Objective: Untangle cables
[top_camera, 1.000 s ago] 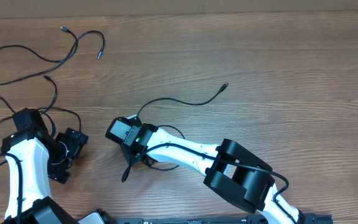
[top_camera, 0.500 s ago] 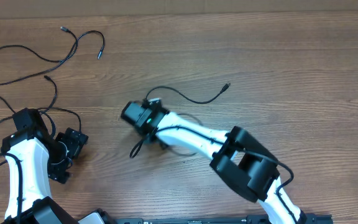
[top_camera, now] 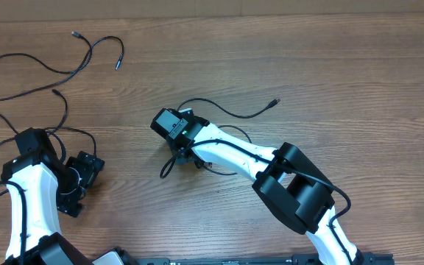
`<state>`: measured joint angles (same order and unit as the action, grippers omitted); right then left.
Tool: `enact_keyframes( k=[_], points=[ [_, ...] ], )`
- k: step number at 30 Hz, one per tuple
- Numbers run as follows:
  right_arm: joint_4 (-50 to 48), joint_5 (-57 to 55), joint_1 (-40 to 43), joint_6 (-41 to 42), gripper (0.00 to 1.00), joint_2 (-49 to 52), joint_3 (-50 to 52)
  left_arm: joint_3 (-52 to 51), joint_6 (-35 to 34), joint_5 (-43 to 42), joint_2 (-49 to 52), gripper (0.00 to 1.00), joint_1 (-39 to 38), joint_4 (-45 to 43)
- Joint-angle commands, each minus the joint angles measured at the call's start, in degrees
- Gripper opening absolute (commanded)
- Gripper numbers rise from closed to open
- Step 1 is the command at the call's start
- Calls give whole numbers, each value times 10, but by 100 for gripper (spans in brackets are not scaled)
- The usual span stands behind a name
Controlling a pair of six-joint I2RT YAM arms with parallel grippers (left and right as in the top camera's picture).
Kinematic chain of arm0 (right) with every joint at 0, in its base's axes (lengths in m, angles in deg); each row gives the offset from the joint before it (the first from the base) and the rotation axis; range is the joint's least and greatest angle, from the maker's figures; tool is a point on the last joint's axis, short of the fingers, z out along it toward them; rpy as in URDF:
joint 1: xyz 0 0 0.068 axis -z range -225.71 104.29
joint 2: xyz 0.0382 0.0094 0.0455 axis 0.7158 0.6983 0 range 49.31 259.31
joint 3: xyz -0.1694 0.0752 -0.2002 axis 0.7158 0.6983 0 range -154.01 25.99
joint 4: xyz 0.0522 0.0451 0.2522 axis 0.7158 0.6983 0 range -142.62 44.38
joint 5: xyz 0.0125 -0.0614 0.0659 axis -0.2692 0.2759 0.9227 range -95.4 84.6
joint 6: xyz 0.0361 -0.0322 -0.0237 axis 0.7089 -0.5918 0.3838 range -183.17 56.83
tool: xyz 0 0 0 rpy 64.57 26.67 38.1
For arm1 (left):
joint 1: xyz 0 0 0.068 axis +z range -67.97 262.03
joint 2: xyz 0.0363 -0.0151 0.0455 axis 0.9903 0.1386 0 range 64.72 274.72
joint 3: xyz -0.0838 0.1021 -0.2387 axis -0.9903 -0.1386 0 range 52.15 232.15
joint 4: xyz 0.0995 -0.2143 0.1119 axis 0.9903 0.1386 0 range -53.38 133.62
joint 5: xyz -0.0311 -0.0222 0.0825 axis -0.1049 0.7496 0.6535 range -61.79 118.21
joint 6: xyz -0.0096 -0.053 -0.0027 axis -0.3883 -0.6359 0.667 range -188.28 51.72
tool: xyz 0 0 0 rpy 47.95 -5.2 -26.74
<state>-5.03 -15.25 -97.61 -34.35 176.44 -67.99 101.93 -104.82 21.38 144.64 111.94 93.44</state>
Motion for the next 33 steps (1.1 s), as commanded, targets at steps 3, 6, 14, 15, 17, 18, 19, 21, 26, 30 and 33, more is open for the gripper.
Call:
enact_keyframes(
  k=[3, 6, 14, 15, 17, 18, 19, 21, 26, 30, 33],
  points=[
    [15, 73, -7, -68, 36, 29, 10, 0, -8, -2, -9, 100, 3, -1],
    [16, 72, -8, -64, 16, 29, 10, 0, -8, -2, -9, 99, 3, -1],
    [27, 198, 0, -59, 4, 19, -17, 0, -8, -2, -9, 100, 3, -1],
    [25, 228, 6, -52, 4, 12, -22, 0, -8, -2, -9, 100, 3, -1],
    [18, 298, 23, -44, 4, -7, -30, 0, -8, -2, -9, 100, 3, -1],
    [10, 334, 33, -45, 4, -17, -31, 0, -8, -2, -9, 99, 3, -1],
    [2, 378, 46, -45, 4, -30, -31, 0, -8, -2, -9, 100, 3, -1],
    [-14, 458, 72, -45, 4, -51, -32, 0, -8, -2, -9, 100, 3, -1],
    [-36, 700, 150, -55, 4, -93, -32, 0, -8, -2, -9, 99, 3, -1],
    [0, 726, 184, -80, 4, -97, -32, 0, -8, -2, -9, 100, 3, -1],
    [102, 568, 216, -80, 4, -105, -32, 0, -8, -2, -9, 99, 3, -1]
  ],
)
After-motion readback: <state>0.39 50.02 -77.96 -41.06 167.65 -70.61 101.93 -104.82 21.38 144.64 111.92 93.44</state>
